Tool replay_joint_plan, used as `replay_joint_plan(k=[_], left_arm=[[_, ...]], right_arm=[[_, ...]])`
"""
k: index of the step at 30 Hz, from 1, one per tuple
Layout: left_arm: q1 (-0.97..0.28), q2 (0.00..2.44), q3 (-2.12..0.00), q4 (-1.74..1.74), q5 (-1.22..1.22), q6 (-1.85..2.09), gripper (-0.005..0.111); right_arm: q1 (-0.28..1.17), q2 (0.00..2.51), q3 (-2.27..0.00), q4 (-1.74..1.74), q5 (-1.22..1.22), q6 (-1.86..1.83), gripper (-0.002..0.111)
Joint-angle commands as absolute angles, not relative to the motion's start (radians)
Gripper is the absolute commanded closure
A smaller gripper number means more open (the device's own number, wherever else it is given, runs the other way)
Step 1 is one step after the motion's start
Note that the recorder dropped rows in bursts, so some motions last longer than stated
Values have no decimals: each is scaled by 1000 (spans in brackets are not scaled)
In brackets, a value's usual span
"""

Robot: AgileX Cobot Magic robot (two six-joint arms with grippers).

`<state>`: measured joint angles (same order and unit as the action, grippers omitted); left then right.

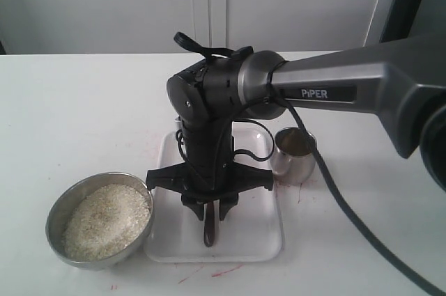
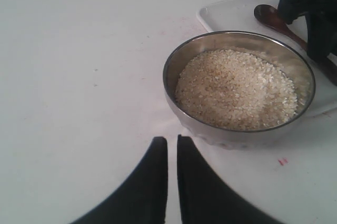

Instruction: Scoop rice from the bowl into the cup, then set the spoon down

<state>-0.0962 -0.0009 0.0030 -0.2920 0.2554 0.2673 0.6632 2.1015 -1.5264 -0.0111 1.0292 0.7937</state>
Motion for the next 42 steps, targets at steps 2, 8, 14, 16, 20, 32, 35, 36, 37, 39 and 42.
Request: replay_joint_plan(k=[2, 8, 14, 16, 20, 32, 35, 36, 37, 39, 42], left_arm=[[-103, 0, 0, -299, 255, 266, 92], [-103, 0, 0, -299, 255, 266, 92], [-103, 0, 0, -299, 255, 266, 92], [-103, 0, 0, -299, 255, 266, 92], [-103, 0, 0, -299, 255, 266, 92], [-103, 0, 0, -299, 255, 266, 92], [-103, 0, 0, -299, 255, 266, 92], [-103, 0, 0, -299, 255, 266, 92], [-103, 0, 0, -299, 255, 266, 92], [-103, 0, 0, -299, 255, 266, 92], [-103, 0, 0, -299, 255, 266, 92]], right_arm=[[657, 2085, -1524, -9, 1052, 781, 76], [668, 1995, -1524, 0, 1119, 709, 76], [698, 1856, -1522, 0, 1221, 554, 76], [720, 1817, -1522, -7, 1221, 529, 76], [794, 1699, -1495, -34, 1221, 466, 77], [818, 1233, -1167, -87, 1221, 444, 77], [818, 1090, -1093, 28, 1221, 448, 77], [818, 1023, -1063, 81, 1221, 448, 77], [818, 987, -1045, 94, 1221, 448, 77], [818, 889, -993, 92, 1221, 448, 77], [818, 776, -909, 121, 1221, 448, 77]])
